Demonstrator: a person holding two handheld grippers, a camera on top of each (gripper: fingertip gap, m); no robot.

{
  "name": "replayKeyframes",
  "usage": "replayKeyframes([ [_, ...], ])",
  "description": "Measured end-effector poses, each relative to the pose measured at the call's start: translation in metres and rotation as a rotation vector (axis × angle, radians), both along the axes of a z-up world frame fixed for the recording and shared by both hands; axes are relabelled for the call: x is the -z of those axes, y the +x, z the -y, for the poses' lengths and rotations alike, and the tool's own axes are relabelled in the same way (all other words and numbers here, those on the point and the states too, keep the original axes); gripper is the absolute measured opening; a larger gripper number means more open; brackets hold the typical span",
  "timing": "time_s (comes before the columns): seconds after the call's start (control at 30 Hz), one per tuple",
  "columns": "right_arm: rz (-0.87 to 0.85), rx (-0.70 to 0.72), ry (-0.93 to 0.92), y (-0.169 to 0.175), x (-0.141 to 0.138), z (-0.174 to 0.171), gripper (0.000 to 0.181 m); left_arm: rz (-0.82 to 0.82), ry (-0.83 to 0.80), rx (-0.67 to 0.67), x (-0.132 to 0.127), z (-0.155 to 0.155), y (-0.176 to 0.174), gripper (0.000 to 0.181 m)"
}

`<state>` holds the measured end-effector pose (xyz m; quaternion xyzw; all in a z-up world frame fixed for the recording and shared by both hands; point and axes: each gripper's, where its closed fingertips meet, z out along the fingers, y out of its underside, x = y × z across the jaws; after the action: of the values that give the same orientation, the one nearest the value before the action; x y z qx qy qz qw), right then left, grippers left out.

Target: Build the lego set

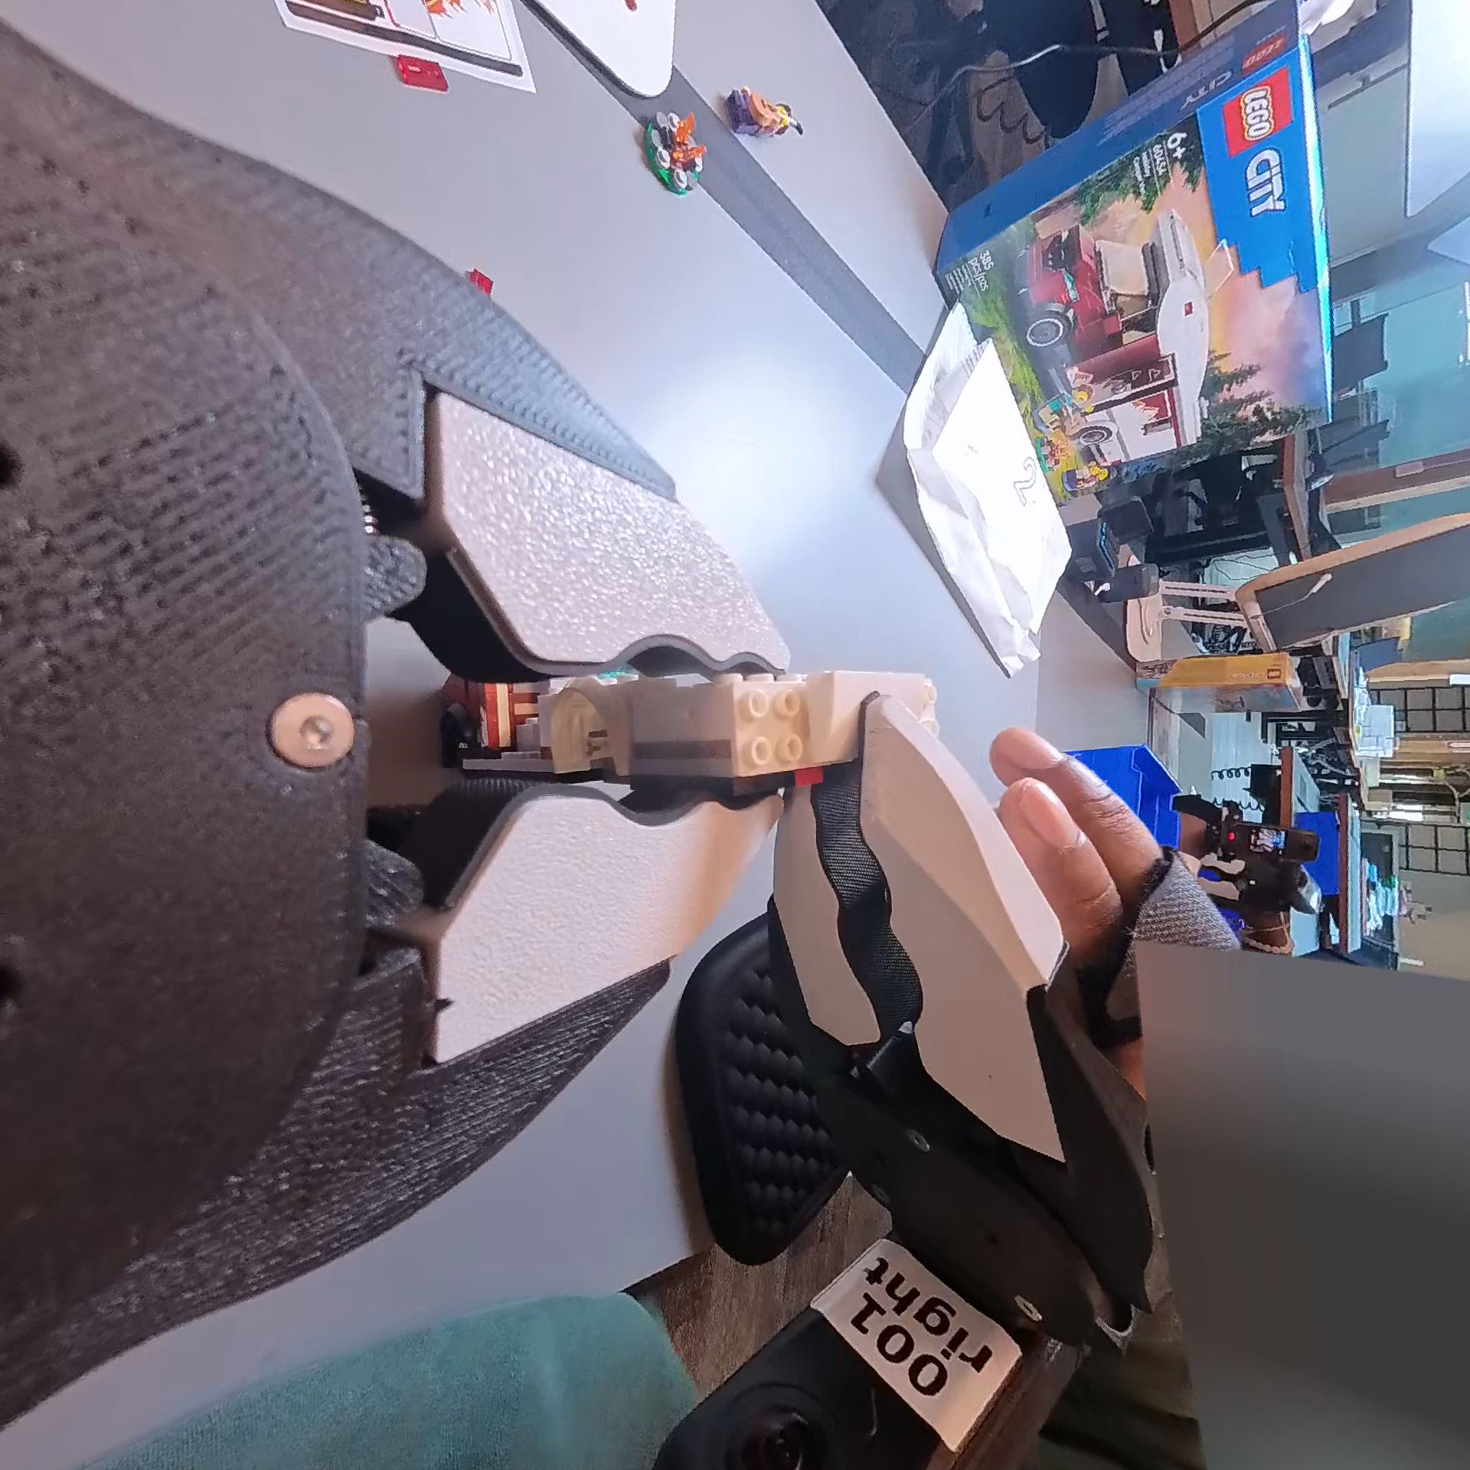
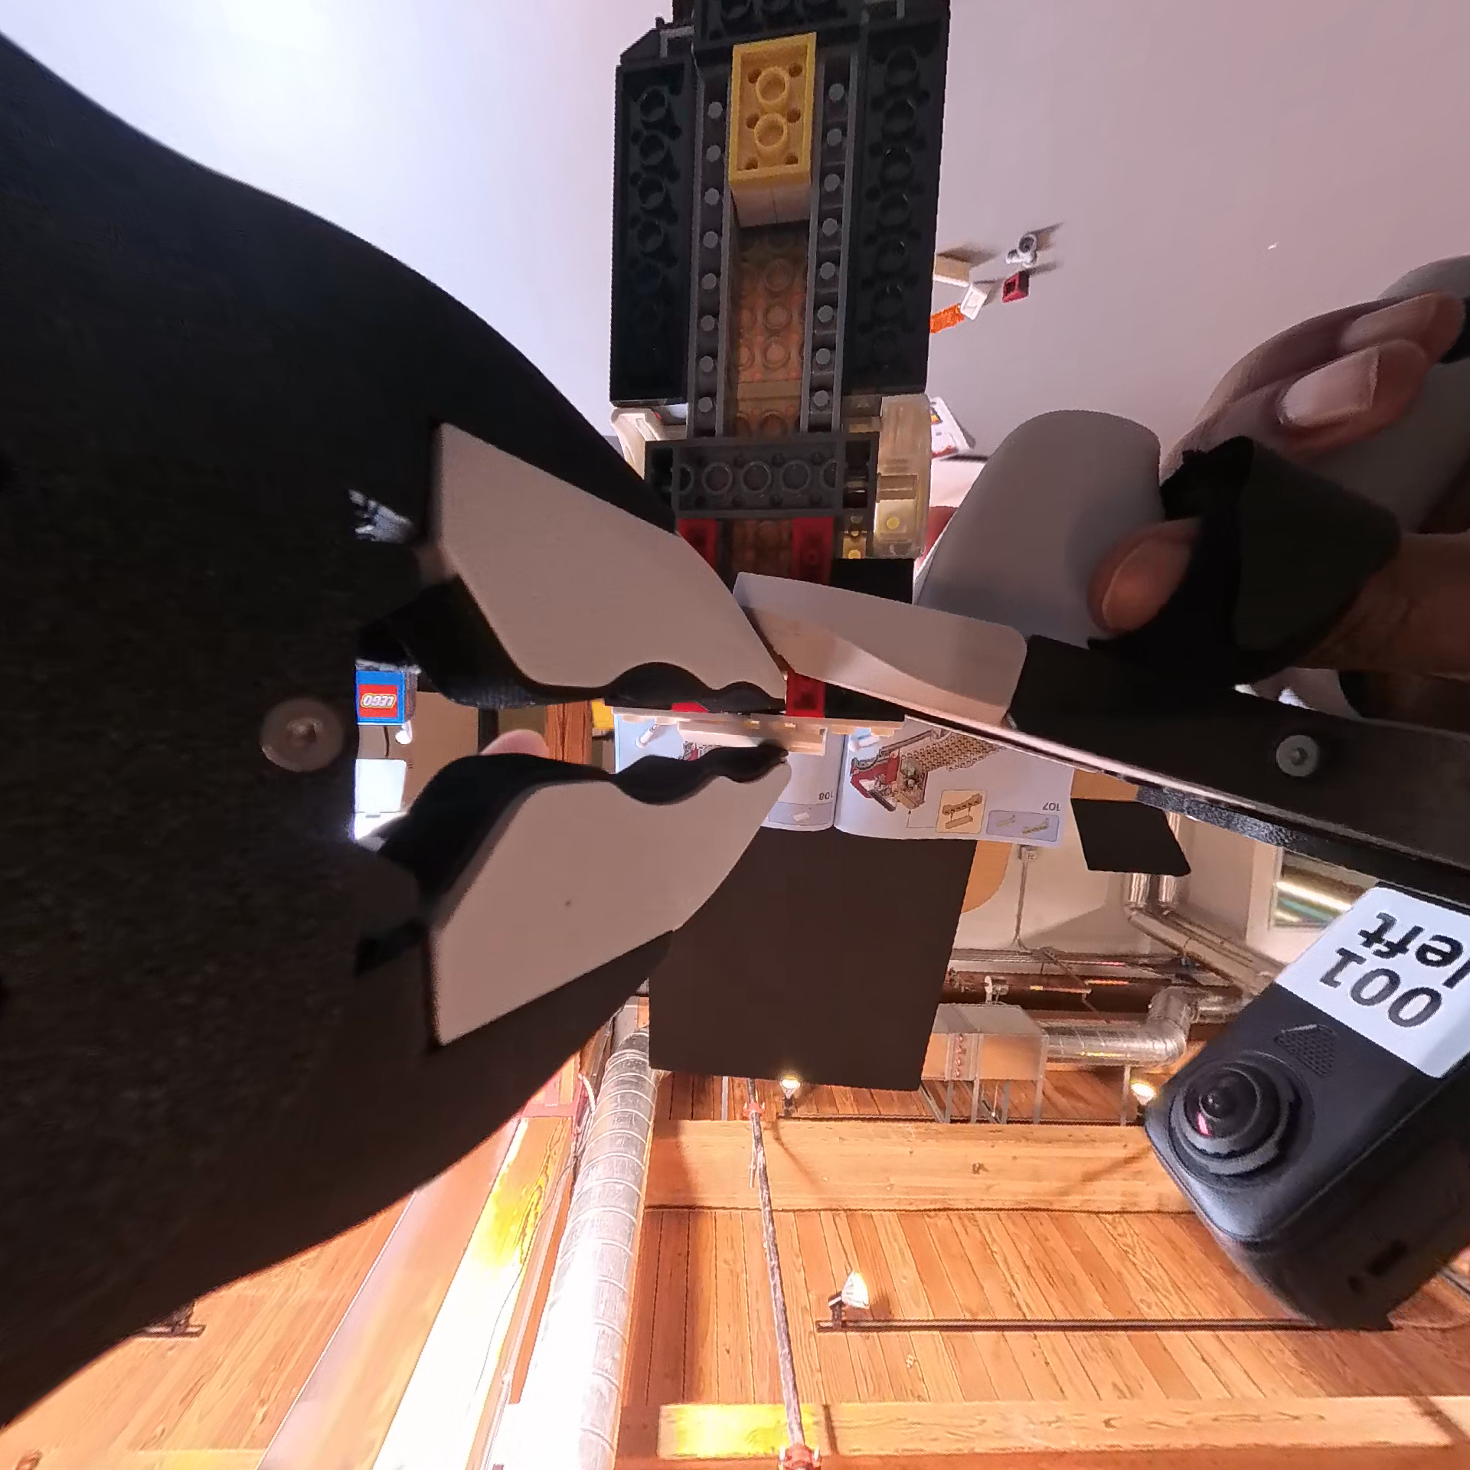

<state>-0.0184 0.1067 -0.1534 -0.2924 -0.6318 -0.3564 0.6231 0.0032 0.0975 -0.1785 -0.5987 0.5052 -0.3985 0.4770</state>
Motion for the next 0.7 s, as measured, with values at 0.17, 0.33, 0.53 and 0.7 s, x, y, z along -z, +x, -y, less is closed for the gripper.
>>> replayKeyframes([
  [0.17,-0.05,-0.006,-0.124,0.0,0.0,0.002,0.011,0.007,0.007,0.011,0.0,0.001,0.001,0.024],
  [0.33,-0.091,-0.045,-0.29,0.0,-0.004,0.015,0.019,0.013,0.01,0.022,0.0,0.0,0.0,0.024],
  [0.53,-0.226,-0.019,-1.16,-0.001,-0.012,0.018,0.025,0.003,0.051,0.053,0.0,0.005,0.002,0.024],
  [0.7,-0.063,0.097,-1.536,0.001,-0.001,0.013,0.022,-0.012,0.09,0.077,0.0,0.011,0.002,0.024],
])
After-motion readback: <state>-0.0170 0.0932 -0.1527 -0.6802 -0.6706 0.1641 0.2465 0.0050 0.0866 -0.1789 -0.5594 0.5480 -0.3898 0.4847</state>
